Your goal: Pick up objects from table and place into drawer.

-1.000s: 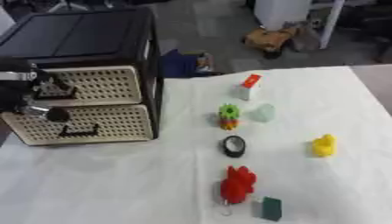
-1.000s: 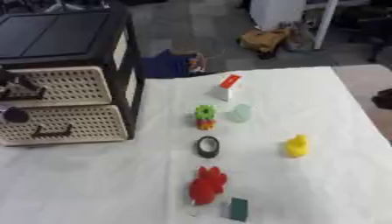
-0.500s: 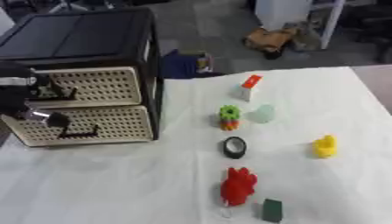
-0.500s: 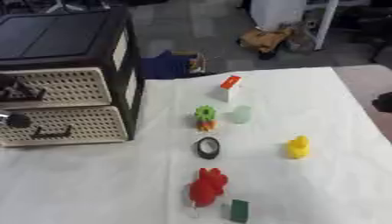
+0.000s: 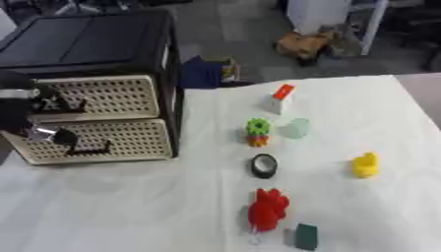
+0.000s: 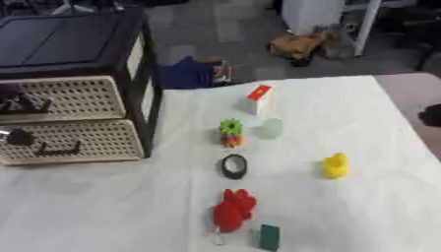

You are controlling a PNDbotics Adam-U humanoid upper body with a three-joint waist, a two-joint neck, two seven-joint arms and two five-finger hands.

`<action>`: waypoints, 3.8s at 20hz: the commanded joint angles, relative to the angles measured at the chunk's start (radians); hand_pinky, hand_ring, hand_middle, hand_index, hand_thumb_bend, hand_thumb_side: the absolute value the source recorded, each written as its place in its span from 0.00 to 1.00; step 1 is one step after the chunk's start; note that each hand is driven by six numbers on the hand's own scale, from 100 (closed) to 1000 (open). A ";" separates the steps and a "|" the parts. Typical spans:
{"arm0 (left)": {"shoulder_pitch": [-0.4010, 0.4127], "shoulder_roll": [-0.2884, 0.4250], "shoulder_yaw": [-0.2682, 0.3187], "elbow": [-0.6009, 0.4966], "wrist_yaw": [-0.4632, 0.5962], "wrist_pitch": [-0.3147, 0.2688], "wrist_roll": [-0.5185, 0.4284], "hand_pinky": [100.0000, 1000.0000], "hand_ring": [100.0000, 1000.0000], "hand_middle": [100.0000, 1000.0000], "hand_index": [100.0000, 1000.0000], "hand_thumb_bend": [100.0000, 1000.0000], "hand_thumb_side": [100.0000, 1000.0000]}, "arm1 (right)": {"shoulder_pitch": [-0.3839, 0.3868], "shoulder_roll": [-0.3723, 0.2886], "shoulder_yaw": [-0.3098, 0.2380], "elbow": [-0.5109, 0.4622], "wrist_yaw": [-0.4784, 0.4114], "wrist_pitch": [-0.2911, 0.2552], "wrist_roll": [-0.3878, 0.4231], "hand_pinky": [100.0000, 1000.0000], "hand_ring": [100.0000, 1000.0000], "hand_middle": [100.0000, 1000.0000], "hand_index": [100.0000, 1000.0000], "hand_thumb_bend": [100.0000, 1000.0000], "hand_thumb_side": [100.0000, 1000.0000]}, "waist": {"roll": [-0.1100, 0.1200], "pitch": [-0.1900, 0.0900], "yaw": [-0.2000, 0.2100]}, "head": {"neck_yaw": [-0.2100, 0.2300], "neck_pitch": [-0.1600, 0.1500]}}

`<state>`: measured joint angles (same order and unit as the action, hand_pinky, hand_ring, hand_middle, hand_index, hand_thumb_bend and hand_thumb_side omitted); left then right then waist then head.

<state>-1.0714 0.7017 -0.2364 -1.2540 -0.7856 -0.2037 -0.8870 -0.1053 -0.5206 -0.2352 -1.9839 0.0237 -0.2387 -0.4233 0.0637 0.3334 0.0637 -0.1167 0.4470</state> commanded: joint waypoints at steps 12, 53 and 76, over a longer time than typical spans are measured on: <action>0.009 0.016 0.005 0.004 0.012 -0.013 -0.011 0.00 0.00 0.00 0.78 0.69 1.00 | -0.004 -0.008 -0.018 -0.016 -0.001 -0.005 -0.006 0.62 0.58 0.52 0.90 0.11 0.76 | -0.008 -0.026 0.000 | -0.004 -0.009; 0.303 0.282 -0.050 -0.457 0.248 0.254 0.296 0.00 0.00 0.00 0.69 0.38 1.00 | -0.011 -0.013 -0.027 -0.016 -0.005 -0.004 -0.023 0.62 0.58 0.52 0.90 0.10 0.76 | -0.015 -0.037 0.014 | -0.013 -0.010; 0.453 0.353 -0.032 -0.651 0.255 0.323 0.314 0.00 0.00 0.00 0.67 0.36 1.00 | -0.015 -0.005 -0.030 -0.016 -0.008 -0.006 -0.029 0.62 0.58 0.52 0.90 0.10 0.76 | -0.029 -0.036 0.019 | -0.003 -0.006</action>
<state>-0.6115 1.0118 -0.2897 -1.8898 -0.5242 0.1169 -0.5723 -0.1141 -0.5101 -0.2534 -1.9839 0.0203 -0.2451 -0.4492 0.0365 0.3154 0.0813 -0.1240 0.4468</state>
